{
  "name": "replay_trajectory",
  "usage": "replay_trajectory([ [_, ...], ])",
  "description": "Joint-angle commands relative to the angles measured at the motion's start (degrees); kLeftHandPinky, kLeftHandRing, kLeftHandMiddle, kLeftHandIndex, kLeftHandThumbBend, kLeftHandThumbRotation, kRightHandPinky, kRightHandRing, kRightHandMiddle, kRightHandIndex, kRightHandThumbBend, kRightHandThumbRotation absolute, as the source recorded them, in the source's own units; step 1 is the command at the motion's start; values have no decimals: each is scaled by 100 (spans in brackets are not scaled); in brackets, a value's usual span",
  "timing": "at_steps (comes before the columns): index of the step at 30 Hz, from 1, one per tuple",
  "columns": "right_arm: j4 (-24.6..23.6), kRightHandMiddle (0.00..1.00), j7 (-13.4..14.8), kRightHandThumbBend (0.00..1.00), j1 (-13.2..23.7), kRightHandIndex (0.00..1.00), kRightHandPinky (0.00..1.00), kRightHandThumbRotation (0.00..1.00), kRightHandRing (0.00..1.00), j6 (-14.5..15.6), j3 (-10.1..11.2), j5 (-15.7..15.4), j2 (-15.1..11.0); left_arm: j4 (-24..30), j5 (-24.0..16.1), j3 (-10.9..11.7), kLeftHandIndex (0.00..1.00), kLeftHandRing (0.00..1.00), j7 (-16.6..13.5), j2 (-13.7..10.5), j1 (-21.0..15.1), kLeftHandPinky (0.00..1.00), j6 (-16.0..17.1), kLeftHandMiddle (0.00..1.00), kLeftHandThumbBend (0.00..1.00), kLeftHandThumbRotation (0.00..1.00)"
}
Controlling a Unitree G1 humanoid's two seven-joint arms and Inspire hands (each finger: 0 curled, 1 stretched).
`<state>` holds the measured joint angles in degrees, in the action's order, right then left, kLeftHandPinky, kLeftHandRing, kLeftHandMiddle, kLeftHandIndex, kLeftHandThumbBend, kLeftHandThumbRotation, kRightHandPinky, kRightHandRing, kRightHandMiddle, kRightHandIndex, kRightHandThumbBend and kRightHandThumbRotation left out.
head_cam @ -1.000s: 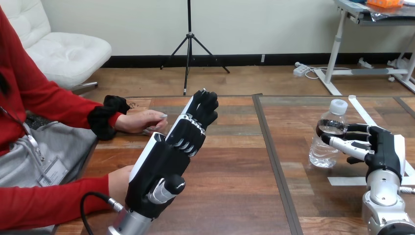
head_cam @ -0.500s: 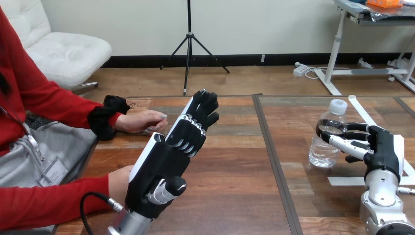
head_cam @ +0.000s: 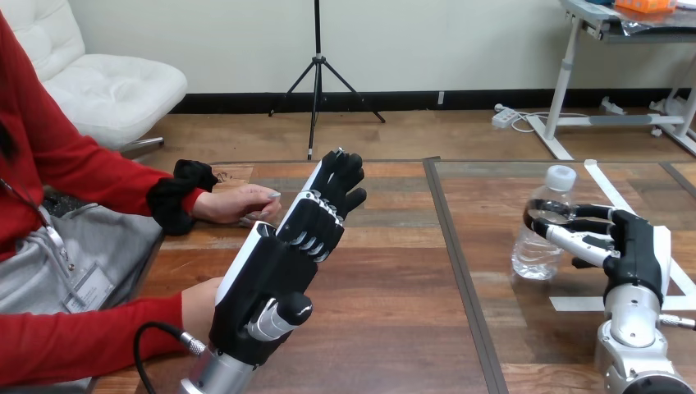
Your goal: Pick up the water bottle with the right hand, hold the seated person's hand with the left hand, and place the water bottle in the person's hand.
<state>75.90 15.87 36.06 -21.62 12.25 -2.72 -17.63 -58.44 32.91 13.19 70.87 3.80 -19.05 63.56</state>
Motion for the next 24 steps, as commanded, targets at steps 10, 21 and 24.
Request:
replay_trajectory([
  [10,-163,60,-104,87,181,58,47,0,56,-355,-197,-155,102,47,-56,40,100,100,-23,49,-372,98,26,100,100,78],
  [21,-181,70,-292,96,180,72,55,4,66,-255,-275,-209,86,36,-65,21,100,100,-11,70,-409,99,-19,100,100,77],
  [24,-184,72,-445,98,176,76,57,6,68,-262,-243,-149,80,37,-85,14,100,100,-39,72,-412,98,-7,100,100,77],
])
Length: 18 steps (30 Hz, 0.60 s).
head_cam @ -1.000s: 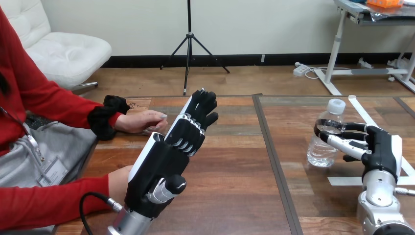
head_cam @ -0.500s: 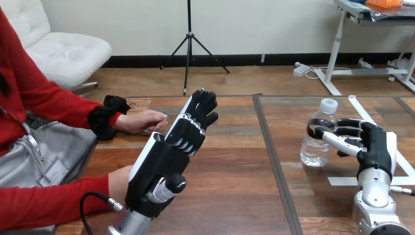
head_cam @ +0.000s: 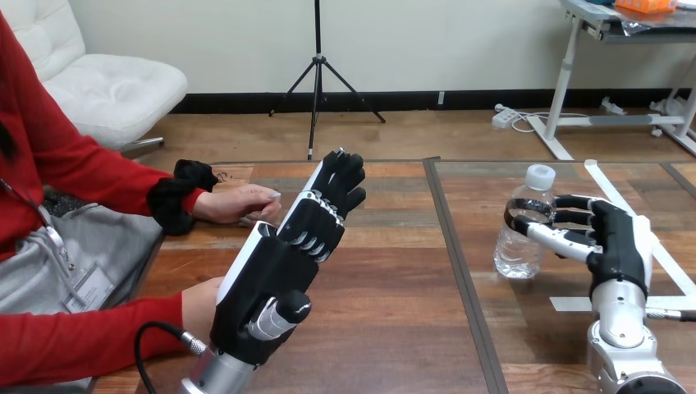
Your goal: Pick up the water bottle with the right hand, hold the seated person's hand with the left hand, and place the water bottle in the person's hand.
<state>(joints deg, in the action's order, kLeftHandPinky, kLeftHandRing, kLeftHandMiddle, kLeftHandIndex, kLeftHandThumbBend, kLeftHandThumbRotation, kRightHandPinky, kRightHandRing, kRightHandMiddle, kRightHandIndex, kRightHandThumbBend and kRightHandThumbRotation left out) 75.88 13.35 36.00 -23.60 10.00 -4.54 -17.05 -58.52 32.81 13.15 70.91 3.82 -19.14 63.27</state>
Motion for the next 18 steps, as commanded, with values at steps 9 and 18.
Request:
replay_trajectory([
  [9,-151,81,-504,100,187,88,69,18,78,52,-53,4,-86,54,-88,15,100,100,-36,69,-412,98,73,100,100,78],
  [18,-108,92,-739,100,227,97,83,31,90,232,-40,22,-180,97,-82,15,100,100,-27,68,-407,98,21,100,100,79],
])
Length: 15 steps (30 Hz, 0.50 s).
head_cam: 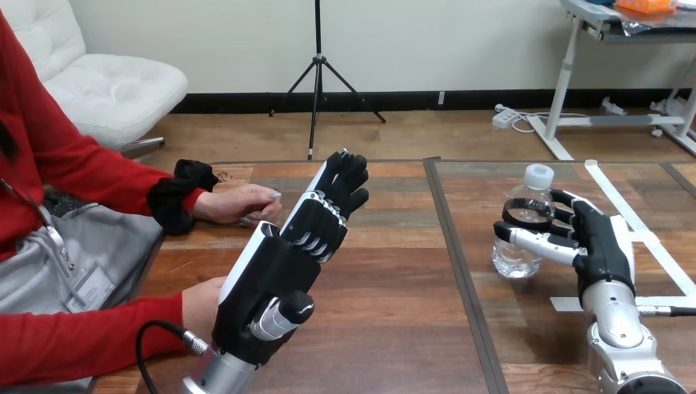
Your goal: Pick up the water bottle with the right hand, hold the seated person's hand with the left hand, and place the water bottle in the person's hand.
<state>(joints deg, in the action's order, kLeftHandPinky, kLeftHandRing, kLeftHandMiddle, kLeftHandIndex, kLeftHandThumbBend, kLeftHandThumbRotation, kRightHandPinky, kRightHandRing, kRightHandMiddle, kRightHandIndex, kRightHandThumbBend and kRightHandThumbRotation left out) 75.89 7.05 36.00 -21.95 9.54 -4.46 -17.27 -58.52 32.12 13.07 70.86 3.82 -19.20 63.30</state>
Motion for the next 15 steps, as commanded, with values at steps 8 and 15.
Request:
replay_trajectory([
  [8,-93,96,-178,100,259,100,88,36,95,191,-7,-10,-198,128,18,23,100,100,39,56,-391,98,-16,100,100,79],
  [15,-74,99,-223,100,274,100,92,39,97,245,-37,-46,-223,175,54,34,100,100,83,59,-371,98,-16,100,100,78],
])
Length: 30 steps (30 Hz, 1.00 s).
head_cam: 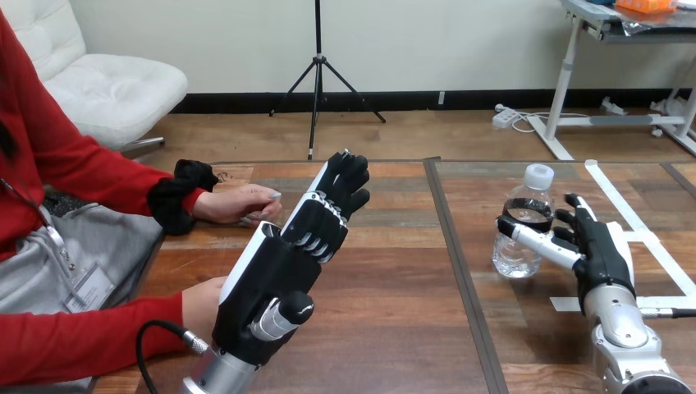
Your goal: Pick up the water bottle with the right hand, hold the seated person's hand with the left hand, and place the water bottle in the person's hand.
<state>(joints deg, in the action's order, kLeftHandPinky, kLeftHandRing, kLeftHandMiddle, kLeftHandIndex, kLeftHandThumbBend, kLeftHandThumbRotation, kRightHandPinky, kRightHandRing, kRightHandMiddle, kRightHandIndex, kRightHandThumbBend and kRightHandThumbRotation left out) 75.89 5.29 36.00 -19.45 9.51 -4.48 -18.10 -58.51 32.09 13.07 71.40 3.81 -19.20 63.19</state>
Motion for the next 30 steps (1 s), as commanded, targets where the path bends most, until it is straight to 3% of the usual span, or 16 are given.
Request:
replay_trajectory([
  [1,-74,99,-47,100,274,100,92,40,97,1,-37,-47,-141,181,64,35,100,100,36,62,-367,98,-7,100,100,78],
  [13,-49,100,-35,100,251,100,91,41,98,1,3,-22,-86,292,132,35,100,100,112,28,-319,99,-68,100,100,78],
  [19,-12,99,219,100,241,100,90,40,96,7,-98,-172,-45,371,211,38,100,100,198,12,-297,99,-133,100,100,78],
  [30,35,98,417,100,257,100,88,40,96,169,-149,-277,91,551,321,67,100,100,350,-20,-221,99,-231,100,100,76],
])
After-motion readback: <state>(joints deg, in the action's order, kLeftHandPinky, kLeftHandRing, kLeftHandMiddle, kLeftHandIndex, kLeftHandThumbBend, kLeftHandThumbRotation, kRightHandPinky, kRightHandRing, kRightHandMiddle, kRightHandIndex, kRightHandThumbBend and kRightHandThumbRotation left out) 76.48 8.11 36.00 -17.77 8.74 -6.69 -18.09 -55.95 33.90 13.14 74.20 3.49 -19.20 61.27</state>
